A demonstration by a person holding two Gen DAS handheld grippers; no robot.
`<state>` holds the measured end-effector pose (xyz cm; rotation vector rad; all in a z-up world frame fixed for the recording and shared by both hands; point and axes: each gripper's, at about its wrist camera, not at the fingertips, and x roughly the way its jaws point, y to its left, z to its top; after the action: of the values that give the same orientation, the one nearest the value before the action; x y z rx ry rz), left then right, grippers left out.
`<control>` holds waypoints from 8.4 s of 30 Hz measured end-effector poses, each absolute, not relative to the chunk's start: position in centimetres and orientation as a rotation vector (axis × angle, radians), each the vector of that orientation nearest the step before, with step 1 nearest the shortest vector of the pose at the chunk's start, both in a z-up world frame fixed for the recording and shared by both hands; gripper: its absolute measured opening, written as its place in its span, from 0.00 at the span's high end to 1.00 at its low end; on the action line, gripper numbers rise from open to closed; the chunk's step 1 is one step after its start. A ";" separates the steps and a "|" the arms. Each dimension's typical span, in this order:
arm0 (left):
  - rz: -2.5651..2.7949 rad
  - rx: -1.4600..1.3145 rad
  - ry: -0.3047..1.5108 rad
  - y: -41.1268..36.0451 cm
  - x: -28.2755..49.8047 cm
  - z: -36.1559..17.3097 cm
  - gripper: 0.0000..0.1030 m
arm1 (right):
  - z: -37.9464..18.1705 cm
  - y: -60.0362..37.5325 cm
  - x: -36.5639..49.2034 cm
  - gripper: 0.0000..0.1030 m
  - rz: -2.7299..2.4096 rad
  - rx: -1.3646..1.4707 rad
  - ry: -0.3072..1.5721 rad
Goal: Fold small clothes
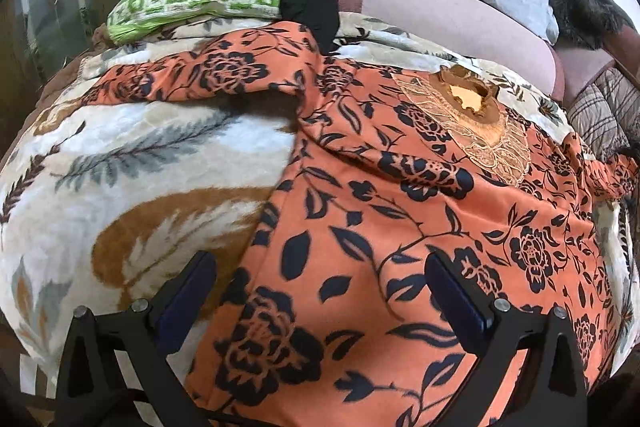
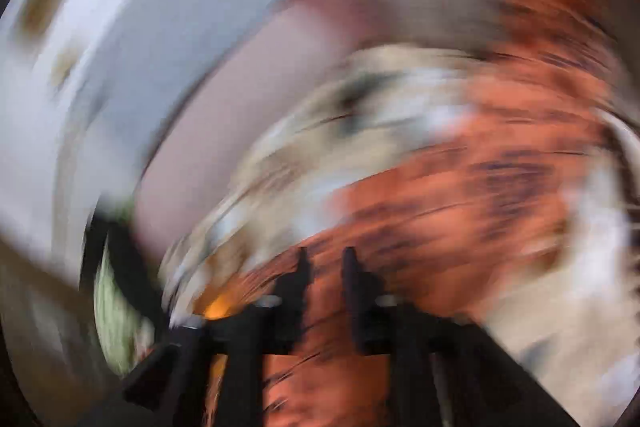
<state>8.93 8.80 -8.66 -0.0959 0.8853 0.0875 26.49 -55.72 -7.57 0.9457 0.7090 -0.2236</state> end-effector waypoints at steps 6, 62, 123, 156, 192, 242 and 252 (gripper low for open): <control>0.068 -0.079 0.918 7.2 10.3 -10.1 0.00 | -10.1 -68.8 23.1 0.00 -0.335 1.055 0.590; -0.140 0.815 0.776 -20.3 21.3 -10.4 0.00 | -6.0 -40.0 20.0 0.00 0.238 0.665 0.588; -0.099 -0.137 1.019 0.8 31.2 -9.5 0.92 | -8.4 -45.5 20.7 0.00 0.192 0.838 0.619; -0.134 -0.130 1.006 1.2 30.5 -11.3 0.91 | -9.2 -46.5 22.9 0.00 0.163 0.981 0.754; -0.107 -0.008 0.977 1.5 31.3 -11.2 0.91 | -12.7 -44.3 36.0 0.92 0.069 0.542 1.049; 0.332 -1.213 0.737 41.4 22.5 -12.0 0.38 | -8.9 -35.2 18.8 0.32 0.216 0.511 0.808; 0.414 -1.145 0.835 40.0 23.7 -11.7 0.35 | -9.6 -34.9 18.9 0.32 0.241 0.516 0.801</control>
<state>23.70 39.97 -11.65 -1.1452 0.8347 0.4139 18.92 -34.92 -9.55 0.5164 0.8010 0.2411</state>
